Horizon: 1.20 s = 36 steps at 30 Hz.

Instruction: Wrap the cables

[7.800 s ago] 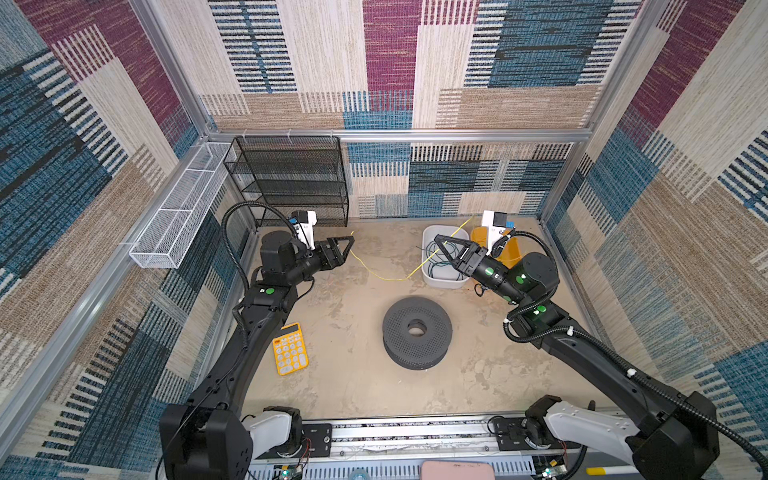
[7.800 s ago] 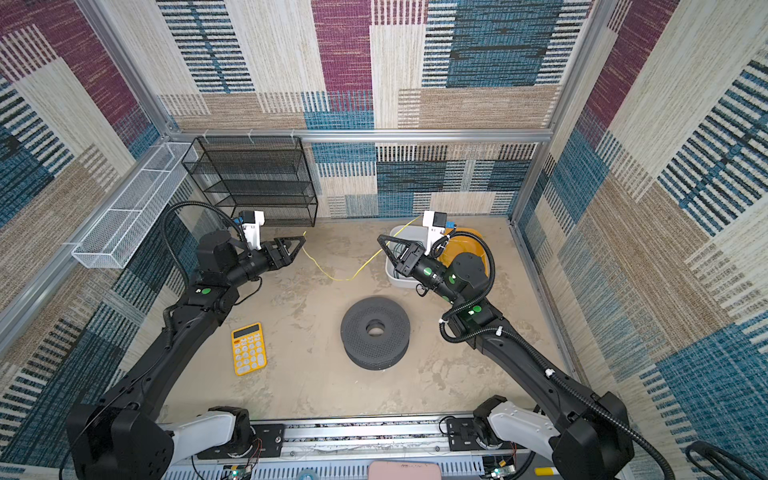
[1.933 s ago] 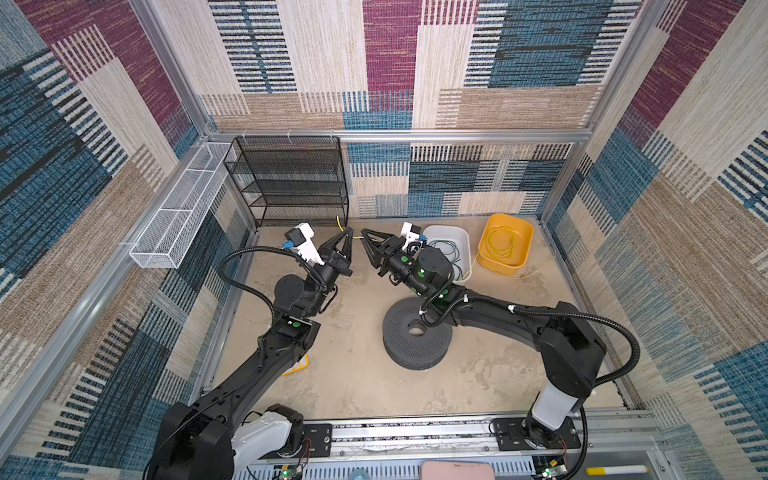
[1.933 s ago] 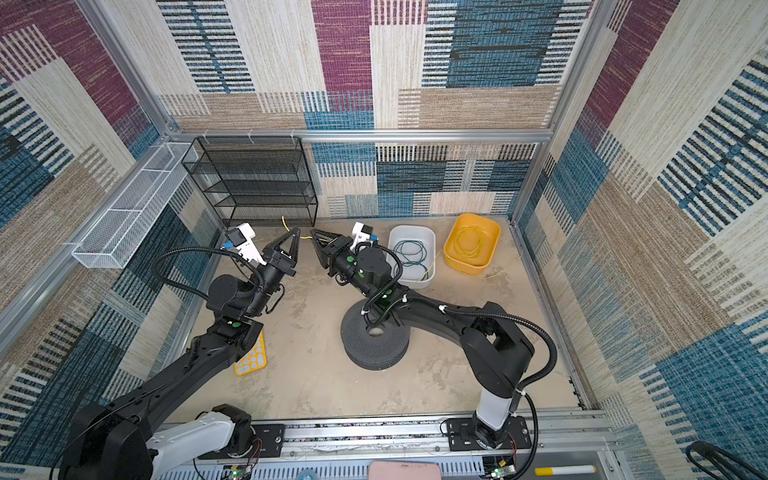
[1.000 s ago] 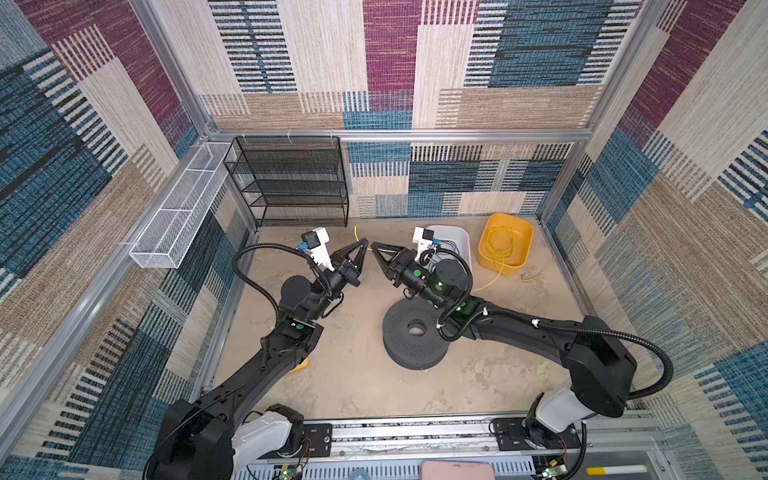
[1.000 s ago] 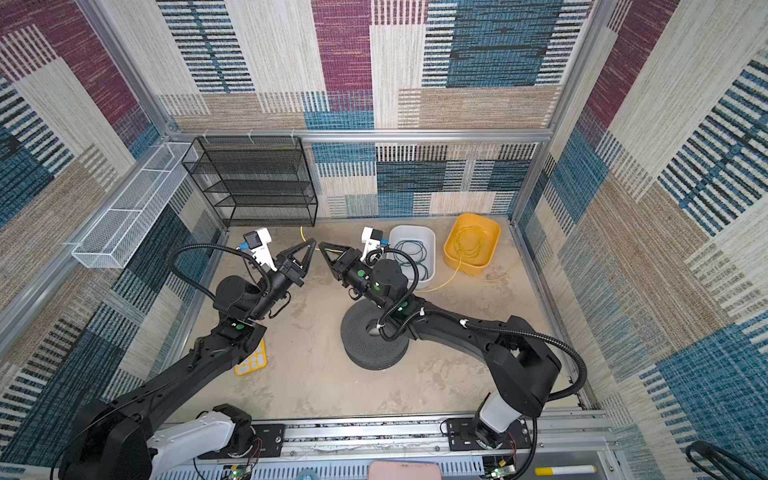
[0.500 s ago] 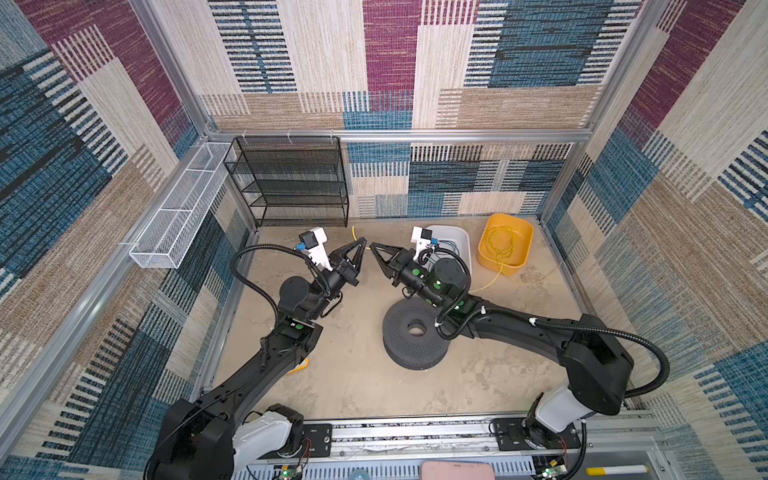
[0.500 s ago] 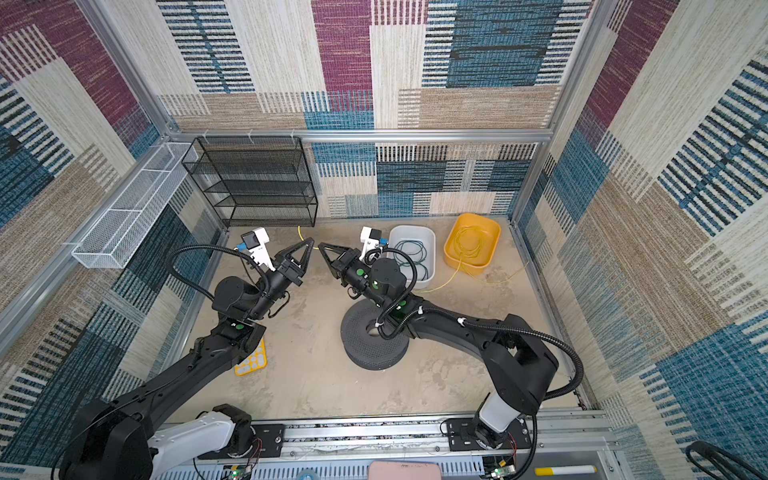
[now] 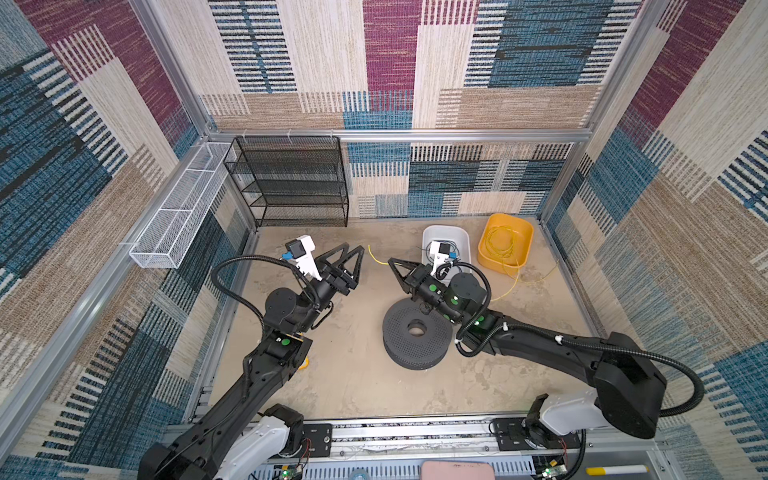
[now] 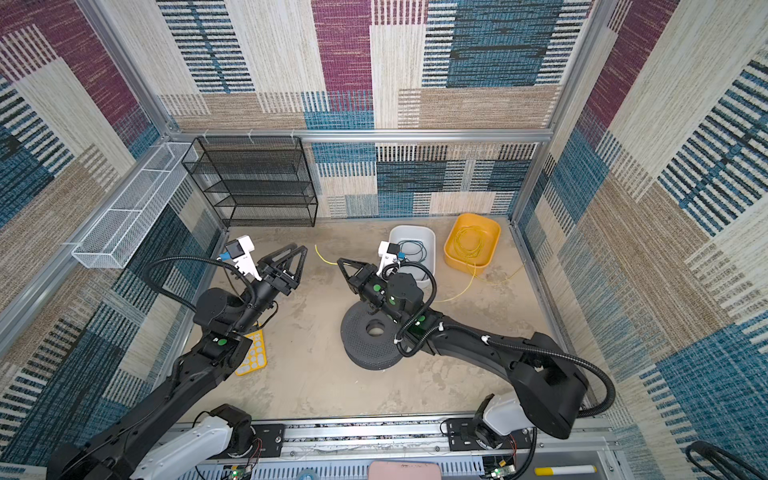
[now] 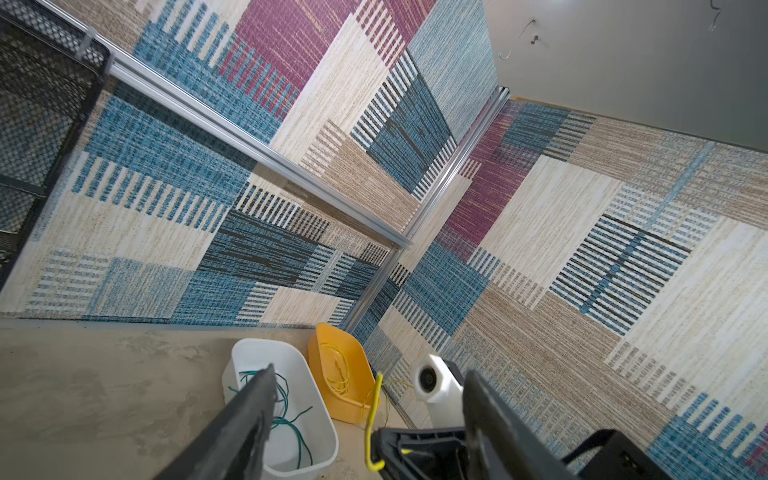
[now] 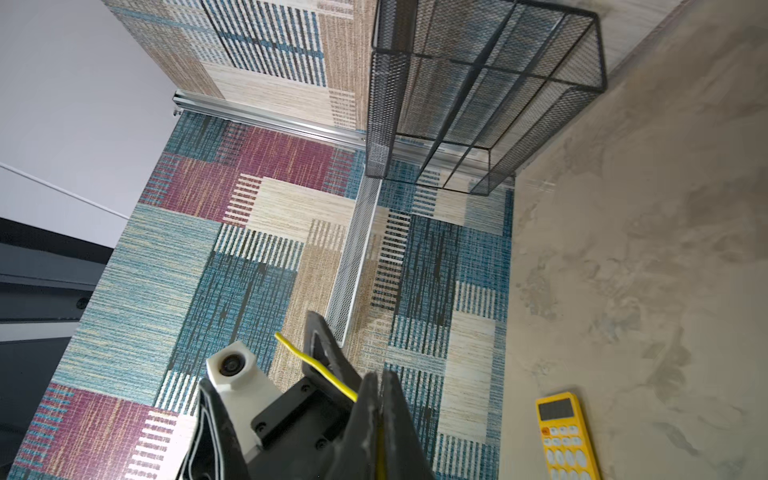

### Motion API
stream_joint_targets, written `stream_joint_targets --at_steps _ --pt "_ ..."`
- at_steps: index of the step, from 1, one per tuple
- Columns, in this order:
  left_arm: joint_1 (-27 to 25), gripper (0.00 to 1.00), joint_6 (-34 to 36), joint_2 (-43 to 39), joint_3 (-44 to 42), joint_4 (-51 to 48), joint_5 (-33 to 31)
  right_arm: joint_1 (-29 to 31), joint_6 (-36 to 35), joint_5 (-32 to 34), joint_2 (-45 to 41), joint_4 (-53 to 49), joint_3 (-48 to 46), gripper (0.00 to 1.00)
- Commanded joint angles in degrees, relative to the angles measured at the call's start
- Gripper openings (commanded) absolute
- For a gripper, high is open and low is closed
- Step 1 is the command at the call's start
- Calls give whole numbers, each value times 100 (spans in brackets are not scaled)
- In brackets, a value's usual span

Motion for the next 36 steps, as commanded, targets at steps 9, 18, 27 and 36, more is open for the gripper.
stream_joint_targets --at_steps 9,18,27,36 --pt "-2 67 -738 -331 -493 -3830 196 139 -564 1103 -2088 -1366 -1378 0" --pt "-491 68 -679 970 -730 -3387 886 139 -1517 1901 -3151 -2536 -2298 0" --pt "-978 67 -849 2267 -687 -2285 1026 141 -1813 2328 -3438 -2924 -2527 0" --pt "-1149 54 -952 2692 -714 -1593 907 106 -1877 2355 -3362 -2754 -2589 0"
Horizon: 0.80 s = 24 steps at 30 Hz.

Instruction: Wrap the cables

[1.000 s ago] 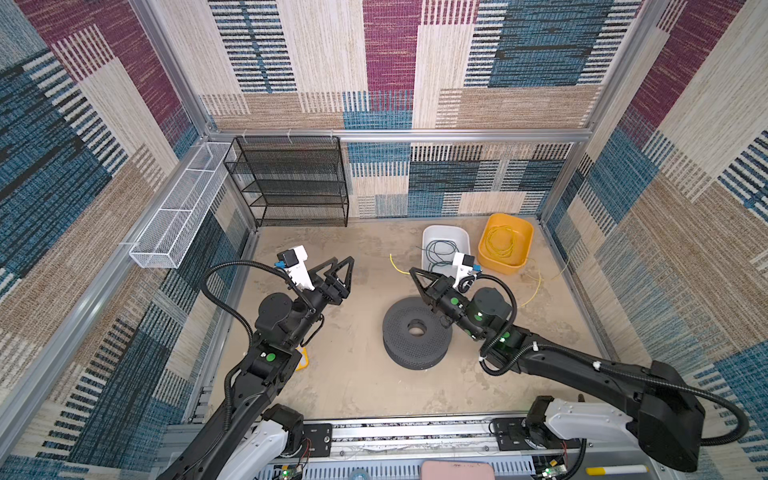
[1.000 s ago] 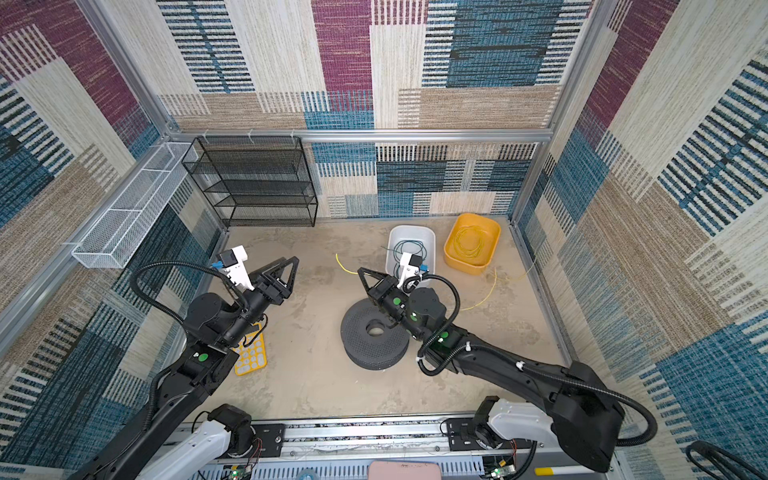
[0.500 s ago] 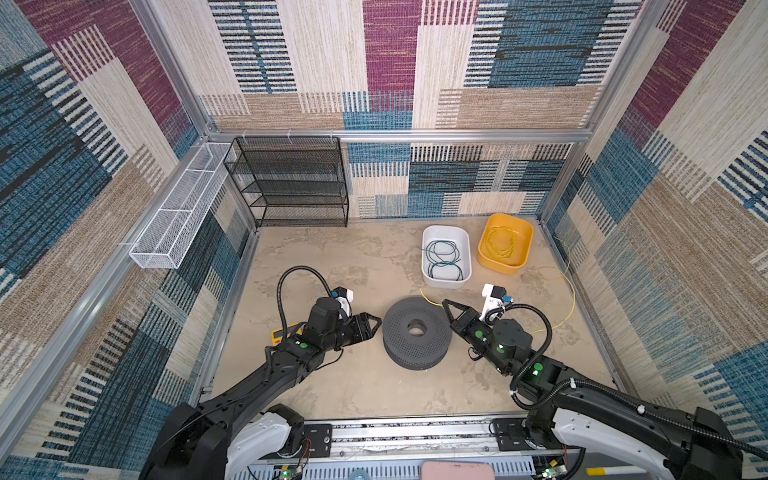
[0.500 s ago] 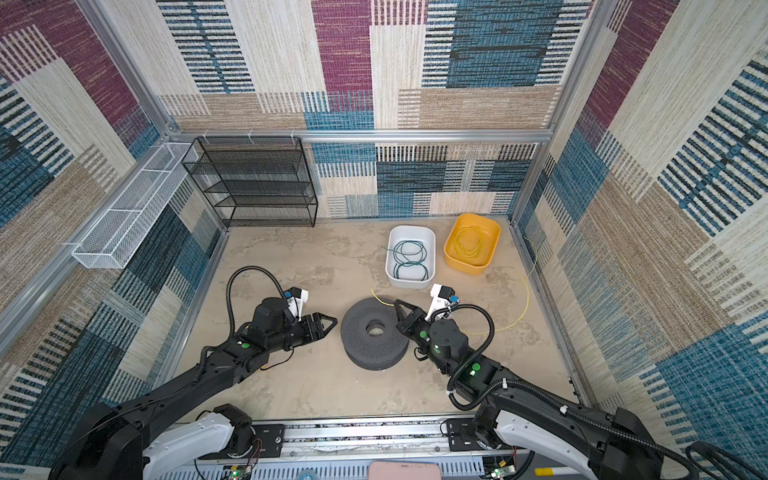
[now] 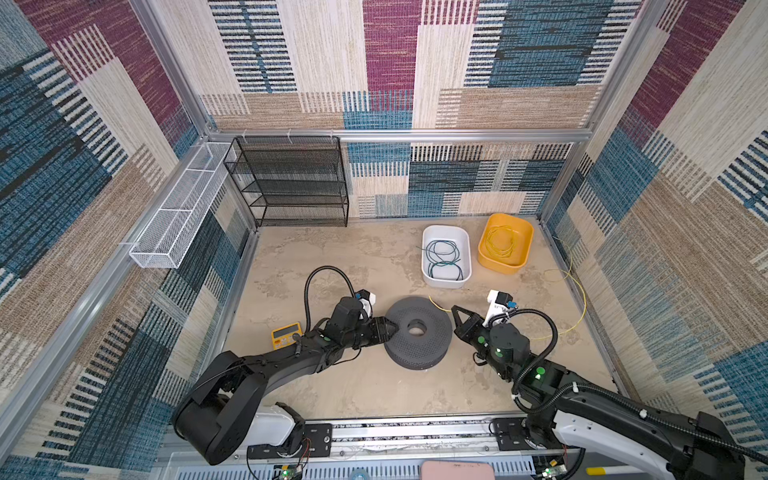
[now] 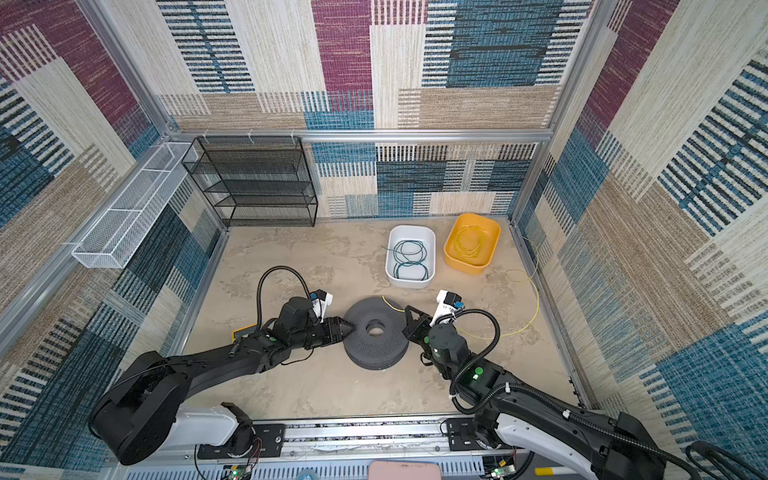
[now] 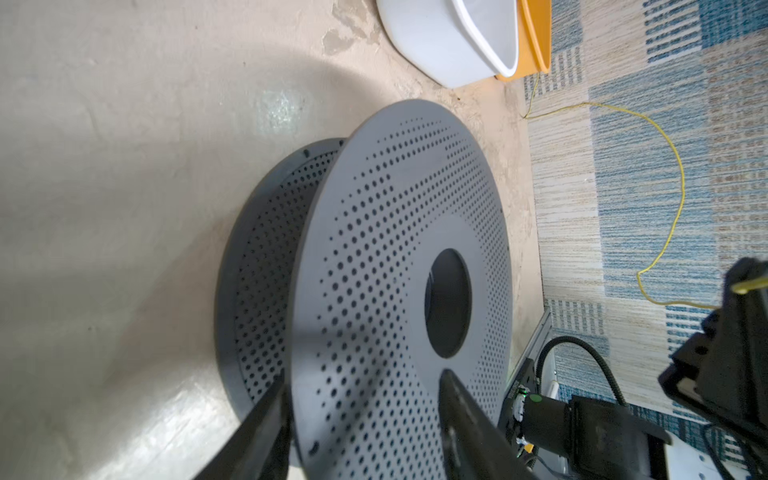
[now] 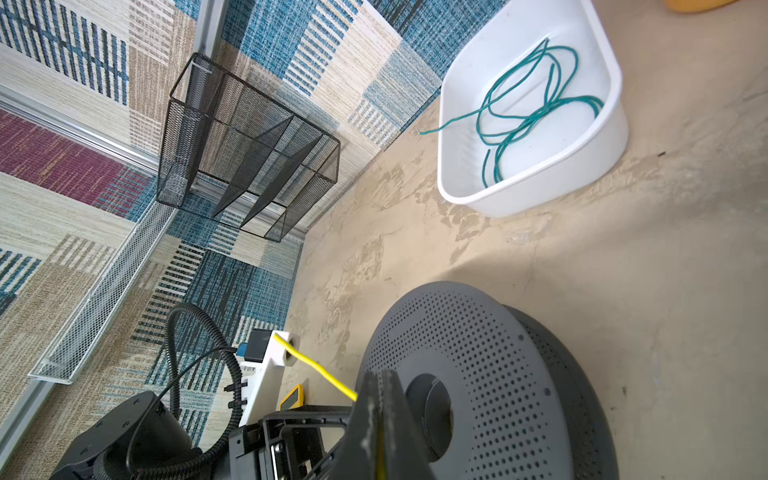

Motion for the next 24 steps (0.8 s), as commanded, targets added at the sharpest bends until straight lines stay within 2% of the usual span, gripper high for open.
stream_joint_targets --at_steps 1,4,8,13,14,17,20,24 --pt "-1 53 -226 145 -143 801 3 -32 -142 133 22 124 -12 0" --pt "6 46 -362 399 -264 1319 57 -72 -166 92 23 151 -9 0" --pt "0 26 -627 769 -518 2305 31 -117 -189 39 10 151 -21 0" --pt "7 3 -666 698 -549 2396 -117 -150 -195 27 -89 105 -28 0" --pt "7 0 -614 606 -533 2285 -169 -157 -203 36 -106 107 -36 0" --pt "25 0 -281 93 -315 1364 -366 -179 -250 66 -160 90 -12 0" --pt "16 0 315 -594 313 -220 -761 -206 -445 104 -177 96 104 0" --pt "-56 0 940 -1061 1160 -1719 -1352 -212 -778 85 -78 215 342 0"
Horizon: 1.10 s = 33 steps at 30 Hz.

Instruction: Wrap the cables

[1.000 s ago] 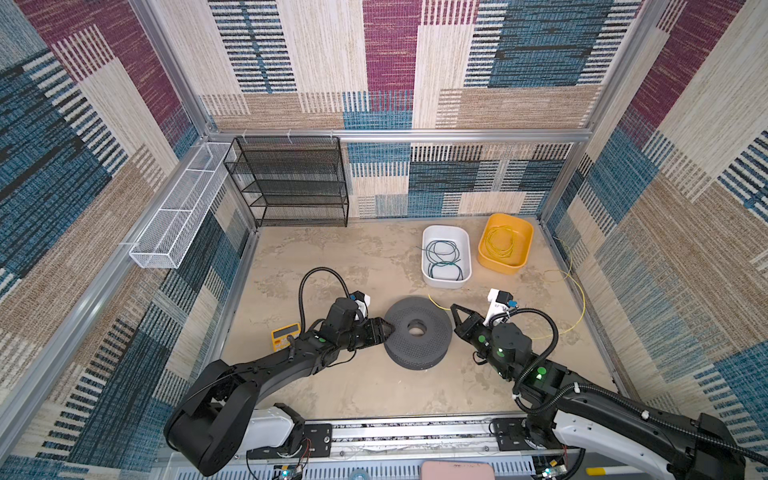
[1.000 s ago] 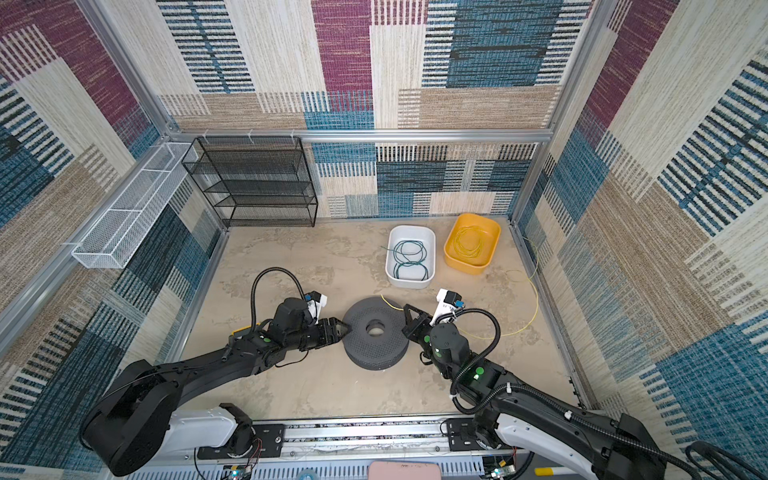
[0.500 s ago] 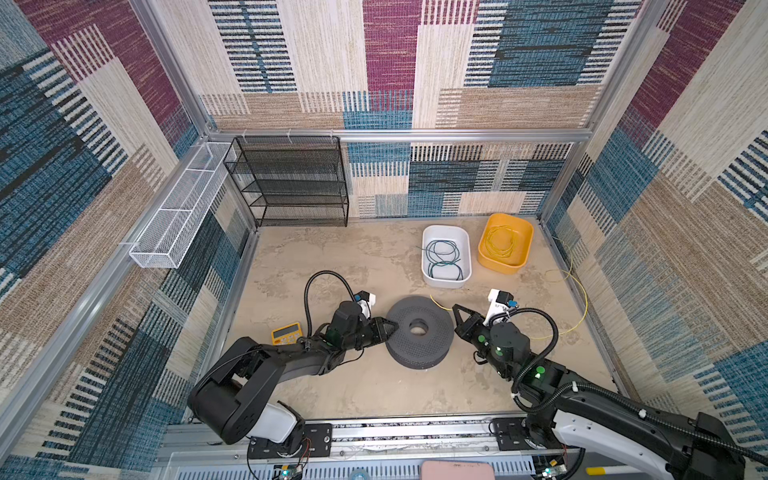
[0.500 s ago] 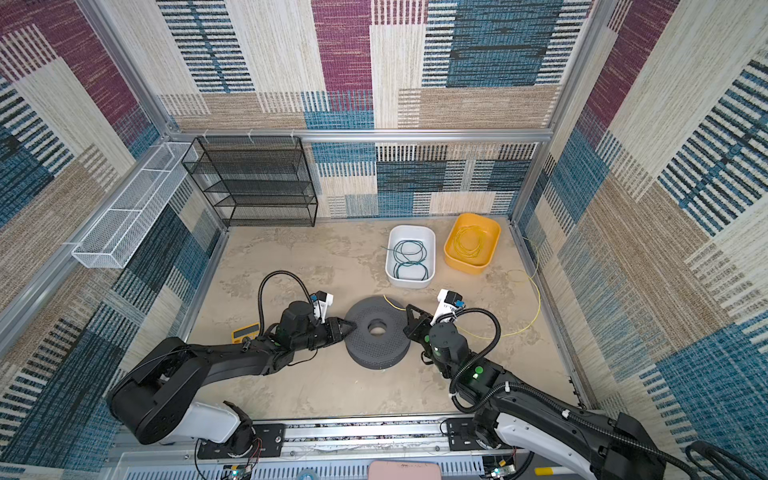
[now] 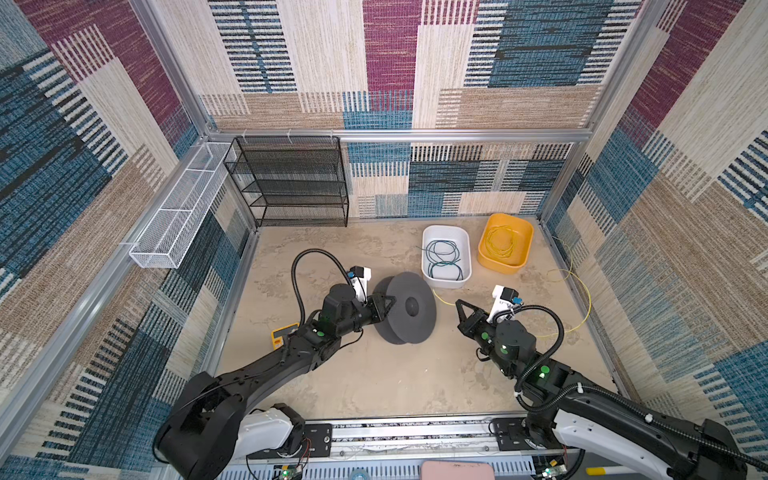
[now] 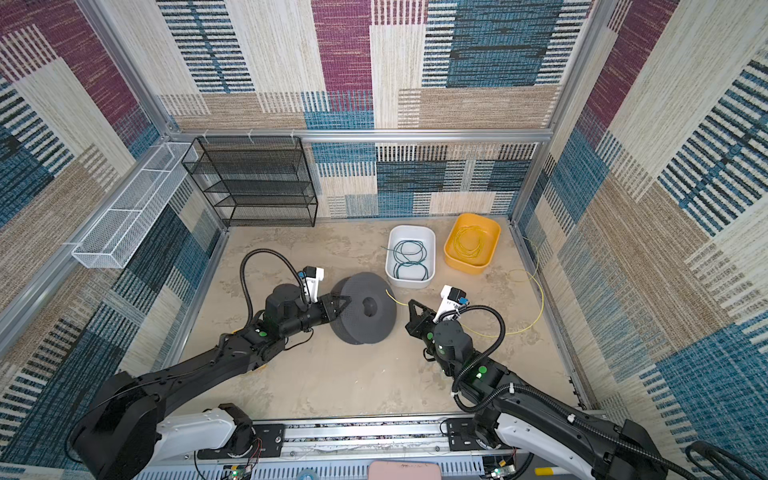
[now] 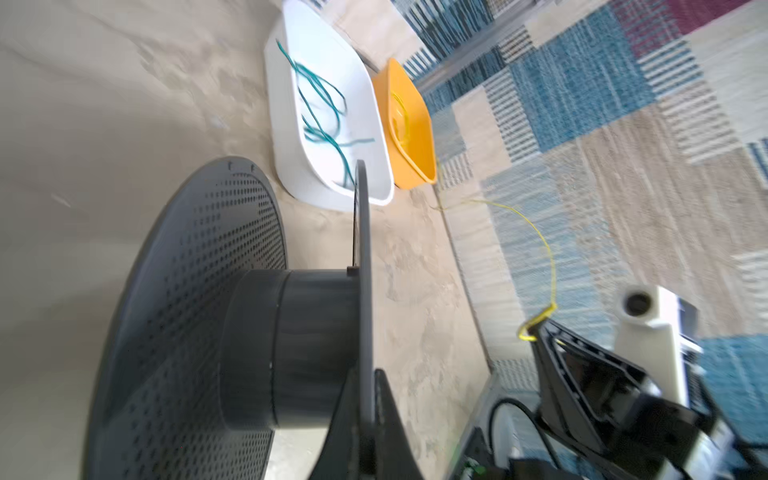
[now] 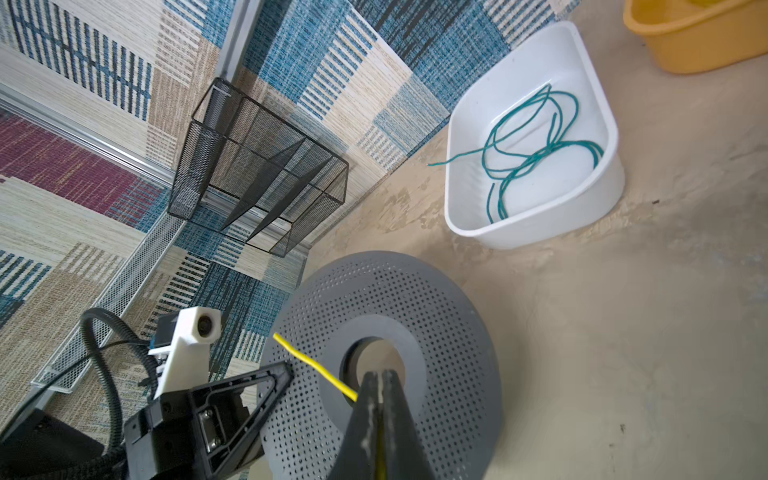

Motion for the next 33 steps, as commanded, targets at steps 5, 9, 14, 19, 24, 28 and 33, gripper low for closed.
stream_joint_targets --at_steps 5,9,14,19,24,28,33 --pt "-629 0 1434 -176 1298 -3043 -2036 -15 -782 90 216 338 465 0" --pt "-1319 0 1511 182 1715 -3682 -3195 -21 -1052 84 306 412 665 0" --pt "-2231 0 1344 804 2095 -3860 -4719 -79 -1135 82 258 426 658 0" --pt "-2769 0 1253 1364 2604 -4124 -5511 -146 -1135 70 103 258 642 0" --pt "-2789 0 1040 1573 2717 -4201 -5271 -203 -1162 117 -81 128 602 0" --pt "-2789 14 1044 1520 2641 -4162 -5213 -226 -1162 81 -78 118 598 0" --pt "-2786 23 1080 1347 2491 -4048 -5105 -222 -1179 35 -3 196 620 0"
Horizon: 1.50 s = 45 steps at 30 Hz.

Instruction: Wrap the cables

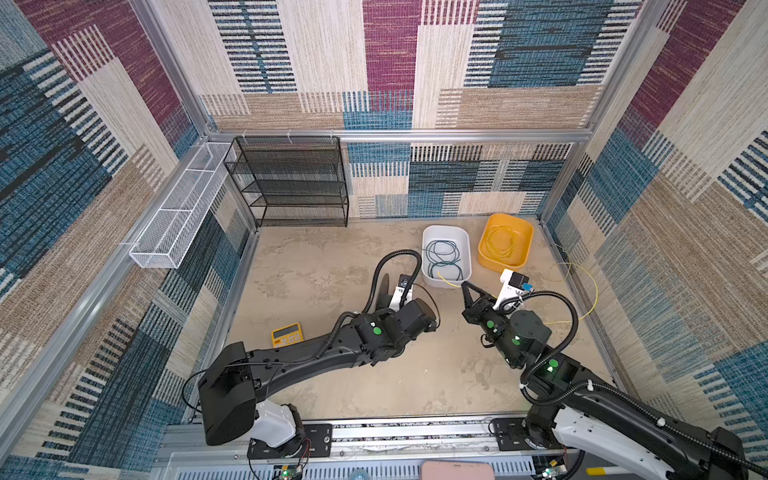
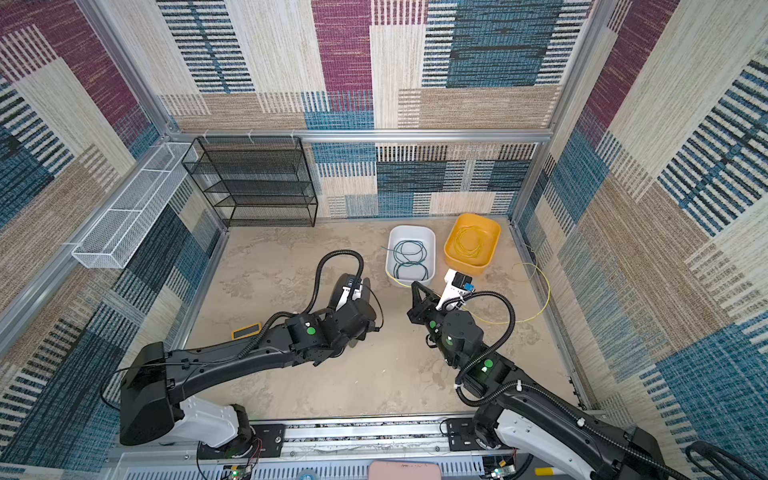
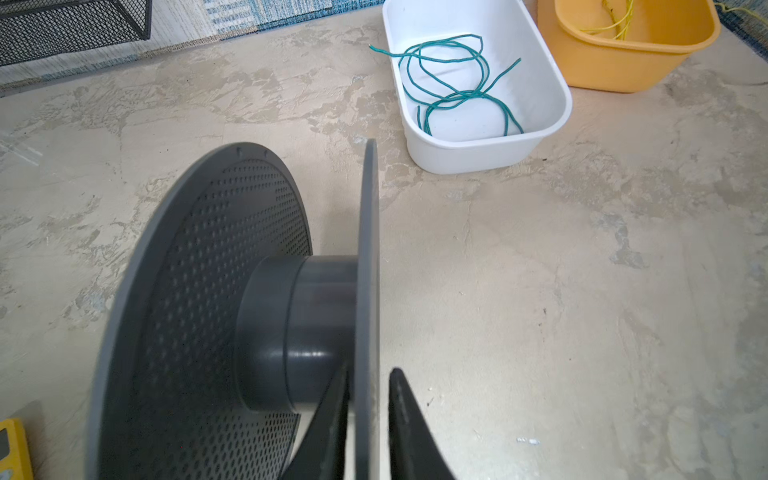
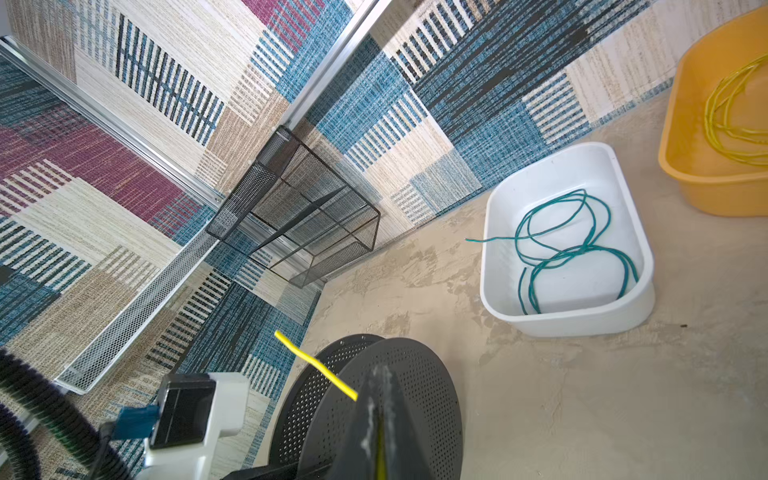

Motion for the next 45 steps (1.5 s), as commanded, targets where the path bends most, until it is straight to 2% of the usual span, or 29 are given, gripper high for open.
stream_joint_targets --at_steps 1,5,12,17,21,31,33,35,36,45 --pt "10 23 -53 -113 -83 10 41 1 -93 6 70 83 25 0" --pt "12 31 2 -152 -42 -73 46 1 -84 -96 208 180 56 0" --pt "10 34 126 -211 -28 -25 103 -2 -93 -139 298 226 100 0" --pt "12 34 172 -134 -14 14 166 -1 -89 -148 281 209 88 0" --pt "5 24 132 -65 -93 98 284 1 -94 -114 201 150 80 0" --pt "12 28 226 -41 41 82 230 1 -82 -175 207 189 51 0" --pt "19 26 221 -46 5 94 213 1 -95 -181 207 191 54 0" --pt "14 7 246 -59 -91 202 290 1 -84 -175 192 182 39 0" --pt "21 1 207 -62 -119 225 315 1 -84 -167 183 182 27 0" --pt "153 0 288 29 -139 769 340 1 -219 -65 197 175 91 0"
